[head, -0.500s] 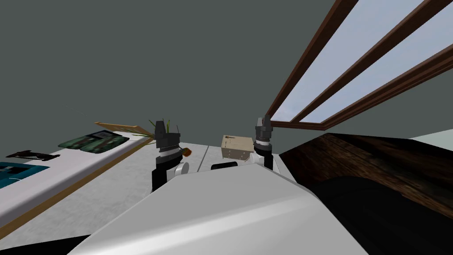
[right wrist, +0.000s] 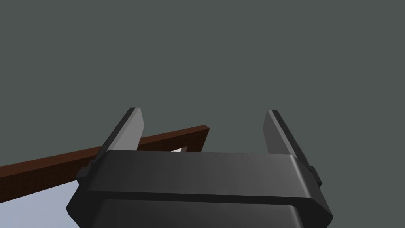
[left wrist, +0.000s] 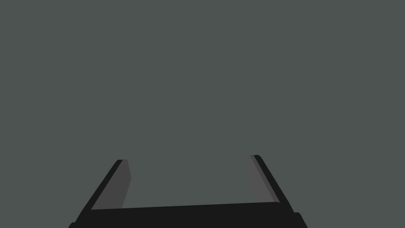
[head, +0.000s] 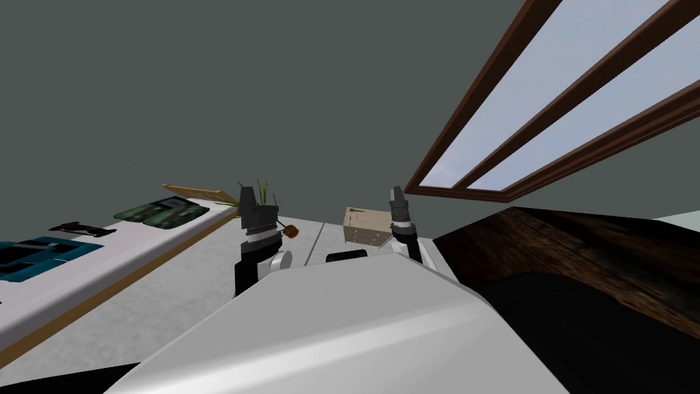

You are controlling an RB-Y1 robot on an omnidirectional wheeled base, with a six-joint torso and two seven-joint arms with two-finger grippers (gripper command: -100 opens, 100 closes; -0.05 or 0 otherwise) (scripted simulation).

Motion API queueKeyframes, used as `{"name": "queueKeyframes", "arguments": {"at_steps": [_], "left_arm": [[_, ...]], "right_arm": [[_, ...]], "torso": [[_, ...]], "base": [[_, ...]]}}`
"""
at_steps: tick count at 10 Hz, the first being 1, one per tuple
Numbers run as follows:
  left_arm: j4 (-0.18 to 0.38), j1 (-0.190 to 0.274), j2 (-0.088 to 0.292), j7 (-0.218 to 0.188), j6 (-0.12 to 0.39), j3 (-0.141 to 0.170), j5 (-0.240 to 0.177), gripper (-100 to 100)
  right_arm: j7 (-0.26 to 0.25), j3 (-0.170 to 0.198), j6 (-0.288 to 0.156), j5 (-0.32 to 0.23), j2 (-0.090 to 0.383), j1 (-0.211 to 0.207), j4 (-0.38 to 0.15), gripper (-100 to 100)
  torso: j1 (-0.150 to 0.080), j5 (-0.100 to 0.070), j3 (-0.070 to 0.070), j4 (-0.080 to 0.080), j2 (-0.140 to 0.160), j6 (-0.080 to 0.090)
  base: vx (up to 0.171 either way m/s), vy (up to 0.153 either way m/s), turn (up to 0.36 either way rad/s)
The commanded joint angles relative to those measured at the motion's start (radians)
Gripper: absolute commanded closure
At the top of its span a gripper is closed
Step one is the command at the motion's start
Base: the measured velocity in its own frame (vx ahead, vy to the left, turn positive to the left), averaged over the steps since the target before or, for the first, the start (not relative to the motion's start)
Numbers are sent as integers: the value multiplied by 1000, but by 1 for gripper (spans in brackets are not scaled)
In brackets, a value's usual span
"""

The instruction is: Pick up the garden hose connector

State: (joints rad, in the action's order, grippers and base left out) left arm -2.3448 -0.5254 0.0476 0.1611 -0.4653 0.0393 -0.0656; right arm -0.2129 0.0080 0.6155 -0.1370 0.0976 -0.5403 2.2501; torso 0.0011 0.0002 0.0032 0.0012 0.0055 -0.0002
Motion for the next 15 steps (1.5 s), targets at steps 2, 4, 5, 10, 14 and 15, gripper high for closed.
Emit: {"name": "queueKeyframes", "arguments": {"at_steps": [2,4,5,10,14,15], "left_arm": [[0,0,0,0,0,0,0,0],[0,0,0,0,0,0,0,0],[0,0,0,0,0,0,0,0],[0,0,0,0,0,0,0,0],[0,0,0,0,0,0,0,0],[0,0,0,0,0,0,0,0]], "right_arm": [[-15,-19,-11,-22,68,-8,-43,-100],[-46,-24,-19,-67,134,-25,-114,-100],[-46,-24,-19,-67,134,-25,-115,-100],[-97,-29,-34,-149,226,-47,-246,-100],[-148,-26,-53,-245,313,-64,-386,-100],[-148,-26,-53,-245,313,-64,-400,-100]], "torso": [[0,0,-1,0,-1,0],[0,0,-1,0,-2,0],[1,0,0,0,0,0],[1,0,-2,-1,-4,0],[1,0,-3,-1,-5,0],[1,0,-3,-1,-6,0]], "base": [[-48,20,44],[-69,36,117],[-56,27,45],[-27,35,95],[-4,41,128],[12,31,74]]}}
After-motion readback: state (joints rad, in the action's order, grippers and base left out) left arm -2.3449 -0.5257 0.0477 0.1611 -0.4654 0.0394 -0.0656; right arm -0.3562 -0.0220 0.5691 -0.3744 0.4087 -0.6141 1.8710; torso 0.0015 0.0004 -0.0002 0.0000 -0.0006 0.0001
